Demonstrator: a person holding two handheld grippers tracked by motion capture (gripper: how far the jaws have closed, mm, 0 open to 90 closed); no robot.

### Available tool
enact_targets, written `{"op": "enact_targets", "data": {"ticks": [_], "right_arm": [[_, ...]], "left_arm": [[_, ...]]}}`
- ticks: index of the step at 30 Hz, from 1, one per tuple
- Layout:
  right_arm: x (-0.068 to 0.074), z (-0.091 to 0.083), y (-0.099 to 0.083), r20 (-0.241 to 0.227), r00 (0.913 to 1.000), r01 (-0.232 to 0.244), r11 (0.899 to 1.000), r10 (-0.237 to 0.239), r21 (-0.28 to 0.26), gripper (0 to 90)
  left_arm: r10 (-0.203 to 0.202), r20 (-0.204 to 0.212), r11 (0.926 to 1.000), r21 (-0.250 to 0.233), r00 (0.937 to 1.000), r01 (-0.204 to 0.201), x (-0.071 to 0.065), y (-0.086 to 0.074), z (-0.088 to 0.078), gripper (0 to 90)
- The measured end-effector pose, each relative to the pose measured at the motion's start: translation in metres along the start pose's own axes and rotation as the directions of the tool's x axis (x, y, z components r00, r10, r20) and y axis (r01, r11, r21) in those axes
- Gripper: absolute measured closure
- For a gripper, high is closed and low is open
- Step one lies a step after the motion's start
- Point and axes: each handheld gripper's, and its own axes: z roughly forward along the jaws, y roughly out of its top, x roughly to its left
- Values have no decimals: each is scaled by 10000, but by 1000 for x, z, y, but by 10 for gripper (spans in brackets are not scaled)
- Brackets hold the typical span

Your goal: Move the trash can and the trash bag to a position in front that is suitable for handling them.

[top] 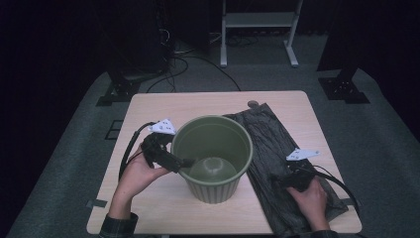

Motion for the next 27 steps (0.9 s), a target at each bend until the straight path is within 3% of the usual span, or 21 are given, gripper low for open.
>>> {"op": "enact_targets", "data": {"ticks": [4,10,14,27], "right_arm": [[0,0,0,-4,10000,-5,10000,5,-4,79],[0,0,0,-3,10000,-3,10000,3,-5,79],[0,0,0,-5,10000,-7,10000,7,-3,79],[-1,-1,0,-105,9999,86,10000,-86,14,78]], "left_arm": [[-116,-20,9998,-134,9999,116,6,5,-2,0],[-110,-356,9995,-302,9993,99,15,17,-6,0],[-122,-640,9979,-650,9979,81,19,21,-17,0],[70,-1160,9926,-1194,9932,-210,1,-5,-62,0]]}}
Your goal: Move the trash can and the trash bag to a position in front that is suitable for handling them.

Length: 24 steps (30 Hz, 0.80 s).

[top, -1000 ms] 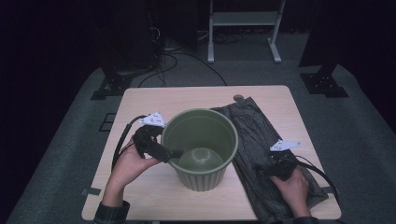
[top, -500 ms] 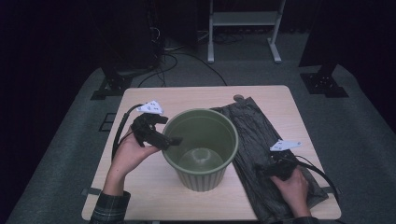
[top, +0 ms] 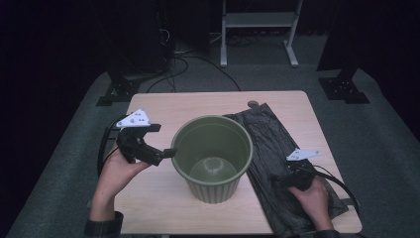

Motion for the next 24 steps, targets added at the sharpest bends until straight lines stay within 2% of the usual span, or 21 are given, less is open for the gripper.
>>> {"op": "enact_targets", "data": {"ticks": [8,13,18,22,24], "right_arm": [[-1,0,0,12,10000,-10,10000,10,-10,78],[-1,0,0,14,10000,-2,10000,2,-8,77],[-1,0,0,15,10000,1,10000,-1,-8,77],[-1,0,0,14,10000,1,10000,-1,-9,77],[-1,0,0,10,10000,1,10000,-1,-11,77]], "left_arm": [[-134,-184,9999,-97,9997,132,-7,-25,-15,0],[37,-269,9999,117,9996,-34,-14,-42,-13,0],[58,-350,10000,-37,9994,-59,-18,-59,-7,0],[84,-567,9999,114,9984,-77,-17,-70,0,0],[137,-587,9999,-79,9982,-142,-16,-75,1,0]]}}
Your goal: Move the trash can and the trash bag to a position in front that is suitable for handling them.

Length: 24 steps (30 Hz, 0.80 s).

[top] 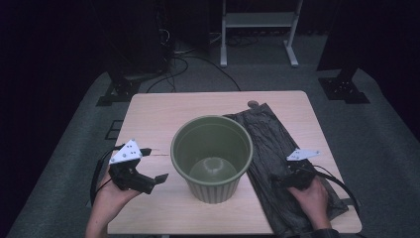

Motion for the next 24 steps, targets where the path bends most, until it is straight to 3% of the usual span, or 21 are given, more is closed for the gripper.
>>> {"op": "enact_targets", "data": {"ticks": [3,14,24], "right_arm": [[0,0,0,3,10000,0,10000,0,-2,78],[0,0,0,0,10000,2,10000,-2,-2,79],[0,0,0,2,10000,5,10000,-5,-1,78]], "left_arm": [[31,-60,9998,-211,10000,-33,2,-8,4,0],[-254,110,9996,125,9996,253,12,-39,42,0],[-641,-102,9973,343,9979,645,18,-64,75,0]]}}
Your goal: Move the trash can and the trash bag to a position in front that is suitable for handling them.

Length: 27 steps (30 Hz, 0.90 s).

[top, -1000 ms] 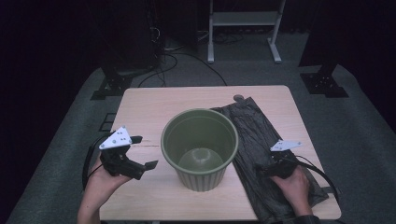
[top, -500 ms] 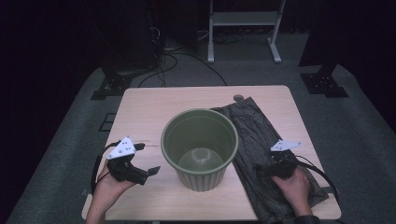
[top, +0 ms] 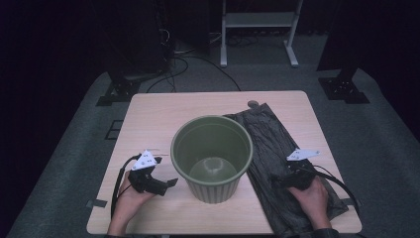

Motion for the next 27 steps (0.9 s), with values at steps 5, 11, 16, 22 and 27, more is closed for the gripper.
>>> {"op": "enact_targets", "data": {"ticks": [5,11,16,22,27], "right_arm": [[0,0,0,-1,10000,1,10000,-1,0,78],[0,0,0,-1,10000,0,10000,0,2,78],[0,0,0,-3,10000,-3,10000,3,1,78],[0,0,0,-1,10000,-3,10000,3,-5,79],[0,0,0,-3,10000,-6,10000,6,-4,78]], "left_arm": [[-132,-85,9994,322,9999,135,3,-10,13,0],[-13,-282,9975,699,9996,33,4,-17,21,0],[-26,-324,9961,883,9995,55,5,-22,25,0],[69,-319,9906,1368,9995,-25,5,-24,30,0],[186,-363,9872,1590,9992,-127,3,-24,32,0]]}}
